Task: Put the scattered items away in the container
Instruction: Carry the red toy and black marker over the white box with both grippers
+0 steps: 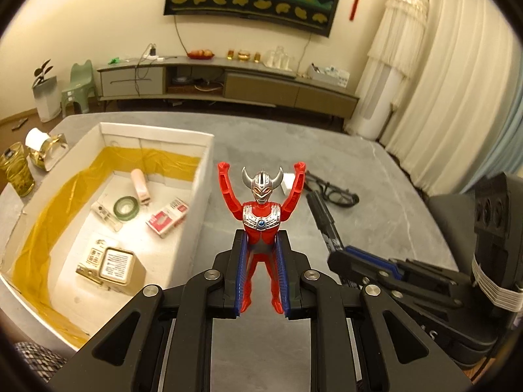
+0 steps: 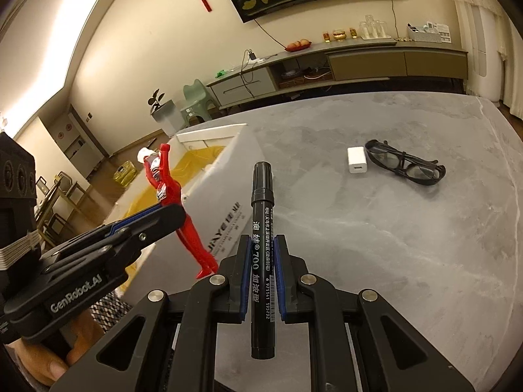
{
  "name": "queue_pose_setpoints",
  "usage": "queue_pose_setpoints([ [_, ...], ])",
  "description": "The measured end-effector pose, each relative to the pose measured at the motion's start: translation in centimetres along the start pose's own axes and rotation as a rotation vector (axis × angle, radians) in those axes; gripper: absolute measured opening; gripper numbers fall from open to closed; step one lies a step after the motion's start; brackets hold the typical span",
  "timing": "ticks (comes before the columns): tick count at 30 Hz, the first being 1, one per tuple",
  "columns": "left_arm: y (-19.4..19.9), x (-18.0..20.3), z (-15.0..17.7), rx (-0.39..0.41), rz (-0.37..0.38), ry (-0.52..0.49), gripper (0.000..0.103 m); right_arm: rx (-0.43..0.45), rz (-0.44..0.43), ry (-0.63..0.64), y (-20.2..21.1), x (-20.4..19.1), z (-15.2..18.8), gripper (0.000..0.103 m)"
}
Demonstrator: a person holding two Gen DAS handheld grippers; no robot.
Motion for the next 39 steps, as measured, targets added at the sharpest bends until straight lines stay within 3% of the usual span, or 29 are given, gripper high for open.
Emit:
queue_pose_setpoints([
  [11,2.0,-8.5,-2.1,0.024,0.006,0.162,0.019,0.027,-0.034,0.075,-0.2,-6.6,-2.1,0.015],
  [12,2.2,-9.3,-2.3,0.025,0.006,0.180,0.018,0.026,-0.043,0.080,-0.6,-7.2,-2.4,0.015],
  [13,2.5,-10.0,-2.6,0.030,0.004,0.192,0.003,0.024,-0.045,0.086,-0.9,-7.7,-2.6,0.015],
  [16,3.9,-11.9,-3.3,0.055,0.027,0.220,0.004,0.018,-0.053,0.103,-1.8,-9.0,-3.1,0.015],
  [24,5.0,-16.5,-3.9,0.096,-0.021,0.284,0.004,0.004,-0.073,0.150,-4.2,-12.5,-4.7,0.015],
  [39,2.9,-18.4,-1.6,0.044,0.019,0.334,0.004,-0.094,-0.057,0.190,-10.2,-15.7,-5.0,0.015],
])
Point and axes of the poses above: each gripper's, at about its wrist camera, not at the fingertips, and y roughly against the way its jaws point, x to its right, z to its underside, the point moved 1 cm from there along -y, roughly the way its jaws point, and after that the axes turned 2 degrees about x, right-handed, at the moved point
